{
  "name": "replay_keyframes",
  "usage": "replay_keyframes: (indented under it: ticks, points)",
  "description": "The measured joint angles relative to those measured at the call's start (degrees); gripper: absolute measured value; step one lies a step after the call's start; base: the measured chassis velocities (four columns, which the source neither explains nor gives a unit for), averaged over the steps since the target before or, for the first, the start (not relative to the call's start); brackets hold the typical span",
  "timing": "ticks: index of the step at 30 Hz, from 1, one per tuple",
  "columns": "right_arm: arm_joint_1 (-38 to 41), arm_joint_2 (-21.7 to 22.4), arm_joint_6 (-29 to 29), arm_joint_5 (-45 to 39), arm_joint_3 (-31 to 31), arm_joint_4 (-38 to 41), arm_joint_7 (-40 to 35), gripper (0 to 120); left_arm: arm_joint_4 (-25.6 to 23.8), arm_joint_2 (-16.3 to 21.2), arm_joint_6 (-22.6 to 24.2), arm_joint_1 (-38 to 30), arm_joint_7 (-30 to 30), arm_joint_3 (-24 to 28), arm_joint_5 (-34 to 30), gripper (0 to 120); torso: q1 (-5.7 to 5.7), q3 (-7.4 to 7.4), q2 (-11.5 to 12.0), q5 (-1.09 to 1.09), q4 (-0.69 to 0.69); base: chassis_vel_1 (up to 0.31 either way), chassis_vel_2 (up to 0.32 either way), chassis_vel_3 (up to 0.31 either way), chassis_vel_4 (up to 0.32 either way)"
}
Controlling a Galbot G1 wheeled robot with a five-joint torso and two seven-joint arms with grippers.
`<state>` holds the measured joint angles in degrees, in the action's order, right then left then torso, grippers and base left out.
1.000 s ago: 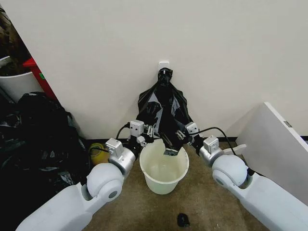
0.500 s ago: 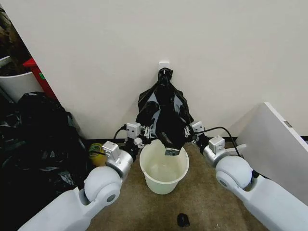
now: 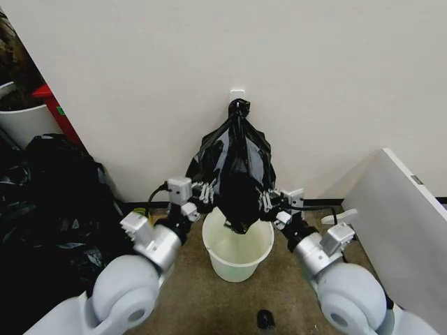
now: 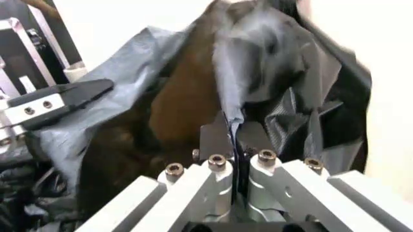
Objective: Place the garbage bag over the trash bin.
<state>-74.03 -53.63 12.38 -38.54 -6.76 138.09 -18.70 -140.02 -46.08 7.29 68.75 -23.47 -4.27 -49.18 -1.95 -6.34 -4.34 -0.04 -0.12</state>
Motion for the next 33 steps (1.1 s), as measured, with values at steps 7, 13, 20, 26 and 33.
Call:
replay_keyframes:
  ticks: [7,13,20,26,33]
  points:
    - [-5.26,-0.65,-0.04,-0.47,-2.45,1.14,-1.40,0,0.14,-0.74,-0.36,3.12,0.24,0.59,1.46,0,0.00,0.00,0.00,0.01,-0.02,0.000,0.000,0.000,0.000]
    - [-6.88,0.10,-0.67,-1.11,-4.89,2.14,-2.14,0,1.43,-1.36,-0.83,0.23,1.03,1.58,1.50,0,-0.01,-0.01,0.00,0.01,-0.05,0.000,0.000,0.000,0.000]
    - [-3.76,-1.05,-5.13,-1.22,-5.20,-2.35,-1.77,0,6.70,-3.68,-2.10,-5.87,1.66,3.47,1.92,0,-0.01,-0.02,0.00,0.02,-0.02,0.000,0.000,0.000,0.000]
    - [-0.89,-3.23,-9.58,0.27,-5.85,-7.23,1.18,0,10.01,-5.29,-2.76,-12.44,2.13,5.75,1.52,0,-0.01,-0.02,0.00,0.01,-0.01,0.000,0.000,0.000,0.000]
    - [0.67,-4.75,-10.75,1.15,-6.61,-10.26,2.25,0,15.31,-8.09,-3.32,-18.91,1.90,8.99,0.35,0,-0.02,-0.02,0.00,0.02,-0.02,0.000,0.000,0.000,0.000]
